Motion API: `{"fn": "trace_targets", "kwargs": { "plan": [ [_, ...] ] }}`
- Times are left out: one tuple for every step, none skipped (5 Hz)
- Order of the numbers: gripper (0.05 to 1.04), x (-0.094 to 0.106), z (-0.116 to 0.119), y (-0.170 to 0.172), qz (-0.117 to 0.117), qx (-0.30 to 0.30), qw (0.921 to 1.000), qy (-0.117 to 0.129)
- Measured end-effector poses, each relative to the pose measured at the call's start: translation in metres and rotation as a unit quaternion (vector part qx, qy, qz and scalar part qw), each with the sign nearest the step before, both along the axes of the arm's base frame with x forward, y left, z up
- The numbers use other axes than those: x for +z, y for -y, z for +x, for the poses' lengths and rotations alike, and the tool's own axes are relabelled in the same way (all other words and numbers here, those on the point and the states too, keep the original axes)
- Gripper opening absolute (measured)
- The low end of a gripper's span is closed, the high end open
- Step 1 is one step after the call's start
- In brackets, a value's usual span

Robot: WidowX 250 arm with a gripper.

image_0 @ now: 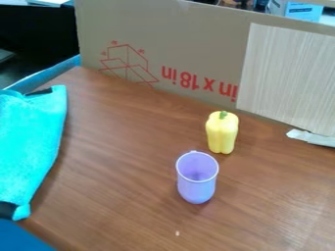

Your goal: Unfold the cloth

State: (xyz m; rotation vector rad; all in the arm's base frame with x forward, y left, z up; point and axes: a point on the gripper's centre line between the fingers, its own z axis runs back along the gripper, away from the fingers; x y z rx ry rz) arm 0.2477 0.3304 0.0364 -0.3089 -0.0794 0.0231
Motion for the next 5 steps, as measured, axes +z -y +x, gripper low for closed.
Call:
{"fn": "trace_targets", "kwargs": {
  "plan": [
    [0.065,0.003,-0.006,0.0,-0.022,0.004,0.9996,0.016],
    [0.058,0.029,-0.007,0.004,-0.029,-0.001,0.9986,0.045],
    [0.058,0.061,-0.011,0.02,-0.031,-0.002,0.997,0.072],
    [0.058,0.081,-0.013,0.031,-0.046,0.008,0.996,0.076],
    [0.058,0.096,-0.007,0.047,-0.045,0.028,0.9964,0.067]
  ]
}}
